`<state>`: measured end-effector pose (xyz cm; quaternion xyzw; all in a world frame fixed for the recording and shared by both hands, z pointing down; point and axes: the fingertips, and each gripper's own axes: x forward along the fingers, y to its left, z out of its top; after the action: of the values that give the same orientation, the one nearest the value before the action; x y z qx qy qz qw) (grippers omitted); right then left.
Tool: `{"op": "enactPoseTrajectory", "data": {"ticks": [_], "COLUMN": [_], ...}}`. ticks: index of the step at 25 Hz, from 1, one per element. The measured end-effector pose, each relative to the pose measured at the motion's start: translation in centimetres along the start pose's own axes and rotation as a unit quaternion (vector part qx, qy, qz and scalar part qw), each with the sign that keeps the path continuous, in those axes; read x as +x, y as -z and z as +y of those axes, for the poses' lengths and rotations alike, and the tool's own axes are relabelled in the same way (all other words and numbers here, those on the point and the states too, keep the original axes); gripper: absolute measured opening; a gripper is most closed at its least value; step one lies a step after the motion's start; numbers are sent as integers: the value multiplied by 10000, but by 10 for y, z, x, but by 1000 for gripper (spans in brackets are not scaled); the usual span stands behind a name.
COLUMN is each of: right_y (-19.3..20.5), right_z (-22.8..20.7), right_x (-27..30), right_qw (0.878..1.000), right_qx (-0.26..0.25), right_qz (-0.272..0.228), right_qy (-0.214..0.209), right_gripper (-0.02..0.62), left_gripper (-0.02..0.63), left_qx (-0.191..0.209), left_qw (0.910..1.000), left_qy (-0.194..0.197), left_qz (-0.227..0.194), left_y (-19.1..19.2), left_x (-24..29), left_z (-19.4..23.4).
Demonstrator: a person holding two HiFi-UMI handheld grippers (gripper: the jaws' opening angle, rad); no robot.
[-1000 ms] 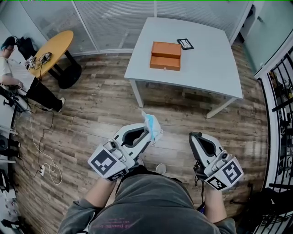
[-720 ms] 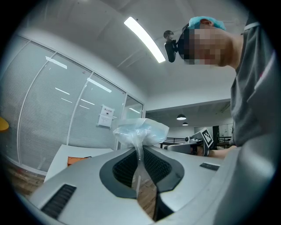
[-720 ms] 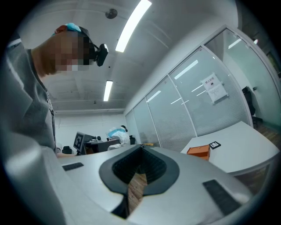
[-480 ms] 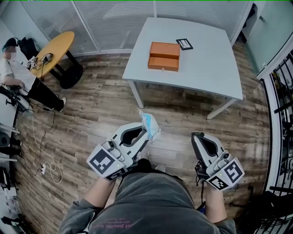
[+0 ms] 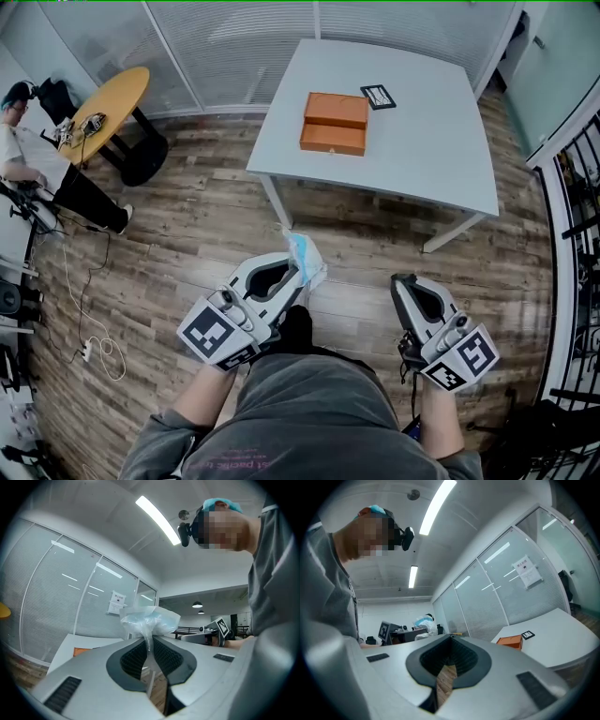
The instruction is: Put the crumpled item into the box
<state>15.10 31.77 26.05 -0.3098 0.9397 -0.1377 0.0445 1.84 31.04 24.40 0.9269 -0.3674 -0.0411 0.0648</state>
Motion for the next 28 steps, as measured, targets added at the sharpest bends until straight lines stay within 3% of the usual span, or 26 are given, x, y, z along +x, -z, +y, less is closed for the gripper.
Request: {"op": "enactPoseTrajectory", "data": {"ticks": [7,28], "right_y": [6,-5], "right_z": [-29,-126], "right_x": [37,240], "right_qw": [9999,9979], "right_qx": [37,236], "right_qz": [92,457], "right_qy": [61,381], "right_gripper": [5,5], "left_gripper": [52,52], "left_qx": [-151,-378], "left_qw": [9999,9980], "left_qy": [14,461], "left_qz": [40,188], "left_y": [14,3], "left_x": [19,98], "left_z": [43,256]}}
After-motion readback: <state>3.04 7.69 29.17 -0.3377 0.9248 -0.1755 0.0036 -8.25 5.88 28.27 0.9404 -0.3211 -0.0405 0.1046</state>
